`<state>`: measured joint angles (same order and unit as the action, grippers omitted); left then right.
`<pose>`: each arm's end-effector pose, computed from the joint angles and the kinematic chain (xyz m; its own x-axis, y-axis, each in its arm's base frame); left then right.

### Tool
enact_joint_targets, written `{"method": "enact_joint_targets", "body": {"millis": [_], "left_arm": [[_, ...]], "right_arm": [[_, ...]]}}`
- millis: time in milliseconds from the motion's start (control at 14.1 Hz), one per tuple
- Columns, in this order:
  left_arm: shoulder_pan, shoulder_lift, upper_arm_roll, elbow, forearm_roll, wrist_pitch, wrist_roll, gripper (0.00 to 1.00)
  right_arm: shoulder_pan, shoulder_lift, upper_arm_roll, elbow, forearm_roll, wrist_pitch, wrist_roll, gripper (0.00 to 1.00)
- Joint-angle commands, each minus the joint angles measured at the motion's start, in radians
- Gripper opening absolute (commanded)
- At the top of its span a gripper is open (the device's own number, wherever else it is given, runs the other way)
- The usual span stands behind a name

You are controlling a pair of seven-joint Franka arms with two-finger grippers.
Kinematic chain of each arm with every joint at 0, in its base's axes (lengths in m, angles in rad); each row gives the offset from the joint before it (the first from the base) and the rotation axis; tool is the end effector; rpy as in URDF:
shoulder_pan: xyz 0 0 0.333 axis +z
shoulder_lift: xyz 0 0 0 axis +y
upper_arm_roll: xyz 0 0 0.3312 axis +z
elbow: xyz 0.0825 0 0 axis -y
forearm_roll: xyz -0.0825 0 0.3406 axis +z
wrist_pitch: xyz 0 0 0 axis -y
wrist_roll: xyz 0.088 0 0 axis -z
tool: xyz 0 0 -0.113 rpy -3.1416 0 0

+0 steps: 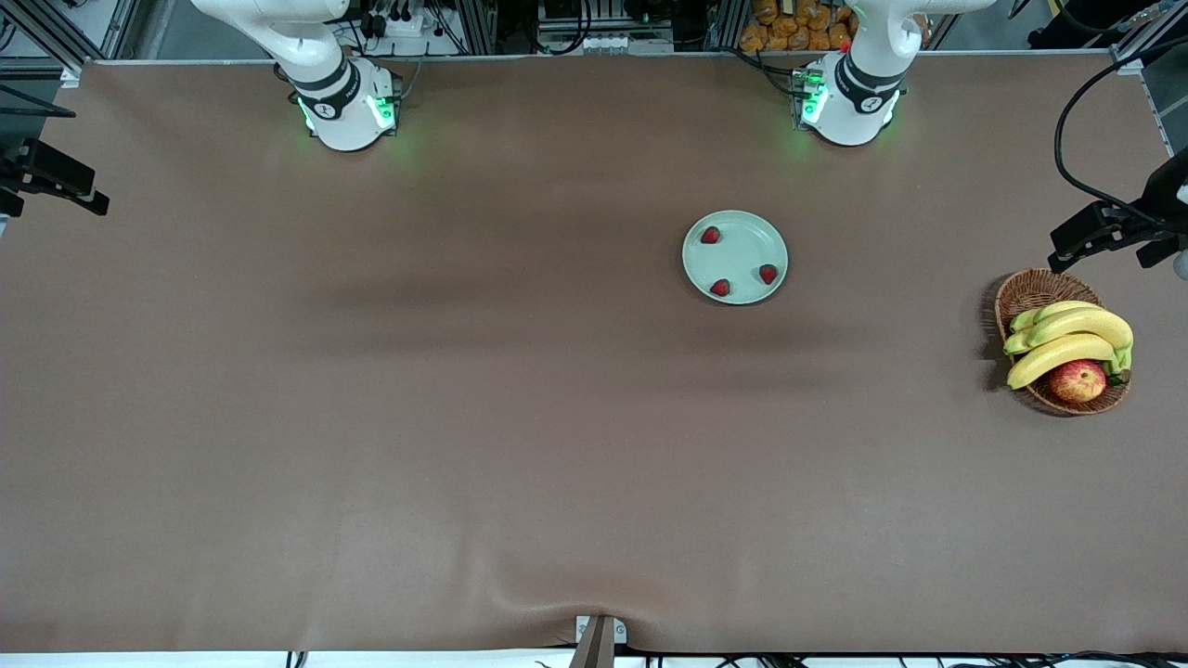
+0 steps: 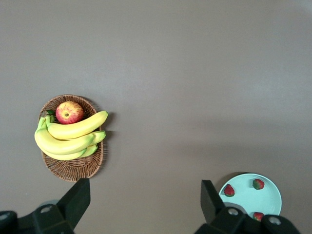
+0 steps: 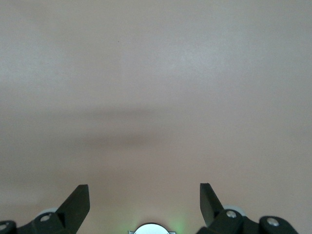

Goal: Collect all strawberries into plate

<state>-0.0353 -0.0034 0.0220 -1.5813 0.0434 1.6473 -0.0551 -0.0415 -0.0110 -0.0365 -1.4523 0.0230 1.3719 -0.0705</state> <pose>0.5182 -0.0023 0.6380 0.9967 0.0385 0.0716 0.0414 -0.9984 -0.0394 0.4846 -0.0351 0.6721 0.9977 -0.0028 -0.0675 -0.0047 -0.9996 -0.0280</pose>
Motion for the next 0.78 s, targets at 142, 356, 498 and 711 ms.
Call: {"method": "enact_joint_targets", "body": {"millis": [142,356,498,711], "left_arm": [[-0.017,-0.009,-0.001,0.009,-0.023,-0.017,-0.009,1.0],[-0.018,-0.001,-0.002,0.015,-0.022,-0.015,-0.006,1.0],[-0.018,0.0,-0.001,0.015,-0.023,-0.015,-0.002,1.0],[-0.018,0.0,-0.001,0.014,-0.025,-0.015,-0.014,1.0]], "right_arm": [[0.003,-0.007,0.0,0.004,-0.005,-0.01,0.015,1.0],[0.005,-0.007,0.0,0.004,-0.005,-0.01,0.015,1.0],[0.005,-0.007,0.0,0.004,-0.005,-0.011,0.015,1.0],[0.003,-0.007,0.0,0.004,-0.005,-0.011,0.015,1.0]]}}
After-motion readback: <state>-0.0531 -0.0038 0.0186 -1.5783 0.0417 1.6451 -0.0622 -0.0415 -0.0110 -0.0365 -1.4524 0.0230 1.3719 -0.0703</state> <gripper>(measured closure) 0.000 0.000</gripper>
